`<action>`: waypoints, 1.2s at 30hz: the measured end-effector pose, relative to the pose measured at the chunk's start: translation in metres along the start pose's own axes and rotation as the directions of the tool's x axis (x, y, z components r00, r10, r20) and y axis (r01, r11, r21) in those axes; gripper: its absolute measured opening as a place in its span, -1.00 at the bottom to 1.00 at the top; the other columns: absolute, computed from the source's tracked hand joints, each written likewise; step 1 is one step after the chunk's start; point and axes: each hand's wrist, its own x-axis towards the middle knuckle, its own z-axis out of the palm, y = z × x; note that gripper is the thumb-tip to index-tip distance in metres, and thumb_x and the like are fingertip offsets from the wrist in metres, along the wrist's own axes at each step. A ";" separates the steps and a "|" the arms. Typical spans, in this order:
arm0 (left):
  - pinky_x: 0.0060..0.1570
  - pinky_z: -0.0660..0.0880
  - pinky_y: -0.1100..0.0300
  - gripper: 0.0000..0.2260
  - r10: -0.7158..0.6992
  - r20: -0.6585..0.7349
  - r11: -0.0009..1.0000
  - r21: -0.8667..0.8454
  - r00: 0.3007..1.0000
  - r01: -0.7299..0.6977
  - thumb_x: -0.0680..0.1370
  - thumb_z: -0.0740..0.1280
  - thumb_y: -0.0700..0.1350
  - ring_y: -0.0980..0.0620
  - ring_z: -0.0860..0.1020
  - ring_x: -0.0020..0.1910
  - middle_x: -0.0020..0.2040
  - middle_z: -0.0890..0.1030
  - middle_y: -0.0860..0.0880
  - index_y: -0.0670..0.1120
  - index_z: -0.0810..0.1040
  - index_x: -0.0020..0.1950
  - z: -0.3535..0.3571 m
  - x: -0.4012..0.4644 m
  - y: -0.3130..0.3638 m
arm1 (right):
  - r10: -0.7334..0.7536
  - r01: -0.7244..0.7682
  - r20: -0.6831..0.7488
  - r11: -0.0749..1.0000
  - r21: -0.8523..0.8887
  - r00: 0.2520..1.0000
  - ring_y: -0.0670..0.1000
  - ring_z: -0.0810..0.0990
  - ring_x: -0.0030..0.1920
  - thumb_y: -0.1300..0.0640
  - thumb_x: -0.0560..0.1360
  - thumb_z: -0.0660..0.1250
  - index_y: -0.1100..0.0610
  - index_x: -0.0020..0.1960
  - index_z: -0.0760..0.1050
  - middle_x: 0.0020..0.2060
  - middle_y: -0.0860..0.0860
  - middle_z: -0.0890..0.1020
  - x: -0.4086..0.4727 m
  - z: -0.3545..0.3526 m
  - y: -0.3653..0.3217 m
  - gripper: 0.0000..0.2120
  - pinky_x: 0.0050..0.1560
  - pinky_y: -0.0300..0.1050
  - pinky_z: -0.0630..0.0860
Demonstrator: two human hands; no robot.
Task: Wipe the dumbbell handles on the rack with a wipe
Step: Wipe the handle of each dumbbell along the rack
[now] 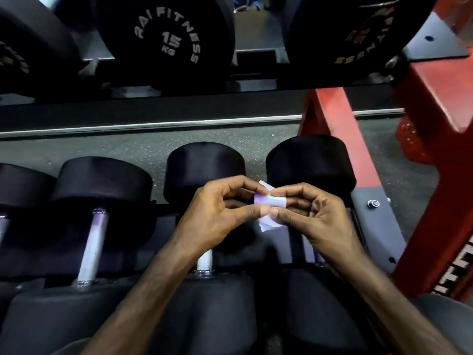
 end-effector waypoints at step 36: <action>-0.07 0.72 0.09 -0.90 -0.460 -0.002 0.744 0.544 0.888 0.388 0.51 0.59 -0.24 -0.04 0.77 -0.24 -0.28 0.75 -0.06 -0.15 0.70 -0.12 -0.082 -0.015 -0.050 | 0.246 -0.250 -0.071 0.847 -0.469 0.967 -0.19 0.61 -0.37 0.01 0.49 0.54 0.06 -0.16 0.69 -0.33 -0.05 0.72 0.010 0.108 0.086 -0.87 -0.30 -0.20 0.53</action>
